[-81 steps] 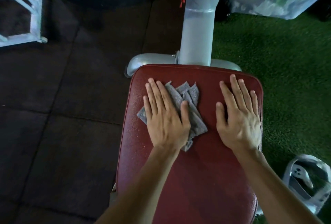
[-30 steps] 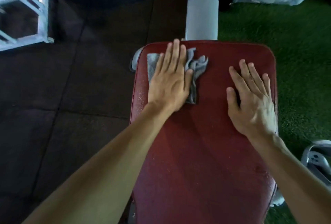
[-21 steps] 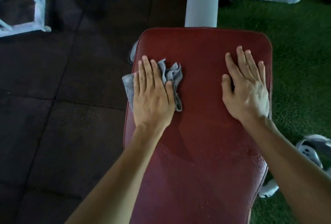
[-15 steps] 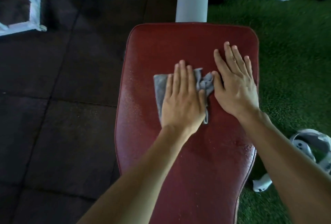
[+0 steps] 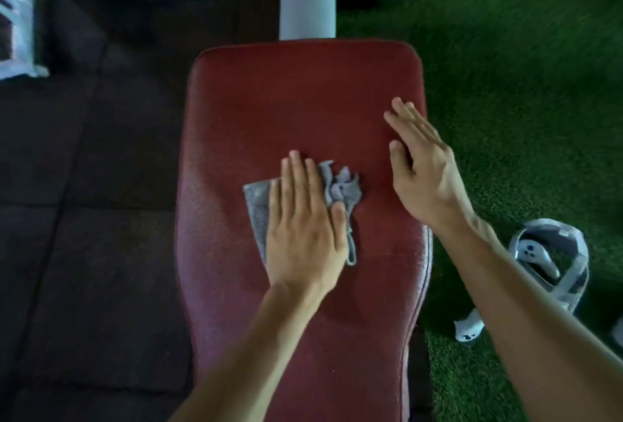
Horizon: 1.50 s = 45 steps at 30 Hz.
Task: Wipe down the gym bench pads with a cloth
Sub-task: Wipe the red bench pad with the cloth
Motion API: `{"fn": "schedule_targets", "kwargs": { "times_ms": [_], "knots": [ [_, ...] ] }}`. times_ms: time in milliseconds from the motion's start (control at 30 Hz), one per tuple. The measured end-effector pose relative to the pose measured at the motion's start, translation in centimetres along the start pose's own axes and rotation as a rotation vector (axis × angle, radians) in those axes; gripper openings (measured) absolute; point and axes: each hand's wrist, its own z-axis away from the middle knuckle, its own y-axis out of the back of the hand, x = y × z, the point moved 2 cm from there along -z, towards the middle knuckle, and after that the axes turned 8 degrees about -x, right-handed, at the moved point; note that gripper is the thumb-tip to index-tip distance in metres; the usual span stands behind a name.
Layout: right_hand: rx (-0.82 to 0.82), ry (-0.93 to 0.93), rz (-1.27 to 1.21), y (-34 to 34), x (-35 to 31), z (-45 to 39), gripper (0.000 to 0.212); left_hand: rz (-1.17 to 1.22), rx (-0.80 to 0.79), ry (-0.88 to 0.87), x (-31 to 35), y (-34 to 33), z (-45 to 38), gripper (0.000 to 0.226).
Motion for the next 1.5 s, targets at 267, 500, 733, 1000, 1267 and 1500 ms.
{"fn": "schedule_targets", "kwargs": {
  "times_ms": [267,500,733,1000,1267,1500],
  "knots": [
    [0.193,-0.218,-0.071,-0.7,-1.5,5.4,0.049,0.049,-0.028,-0.280,2.4,1.9,-13.1,0.067],
    [0.134,-0.279,0.219,-4.1,-2.7,7.6,0.060,-0.026,0.018,-0.116,-0.7,0.9,-6.4,0.068],
    [0.231,-0.313,0.158,-4.5,-2.2,7.8,0.065,-0.102,-0.040,-0.707,5.7,1.6,-14.3,0.064],
    [0.235,-0.355,0.124,-4.6,-2.2,7.9,0.068,-0.025,0.090,-0.174,1.4,2.4,-15.5,0.066],
    [0.271,-0.301,0.041,-4.4,-1.4,8.1,0.061,0.024,0.014,-0.143,2.7,-0.1,-4.5,0.067],
    [0.268,-0.328,0.081,-4.3,-1.3,8.0,0.063,-0.023,0.014,-0.286,-3.3,1.4,-8.7,0.064]
  ]
}}
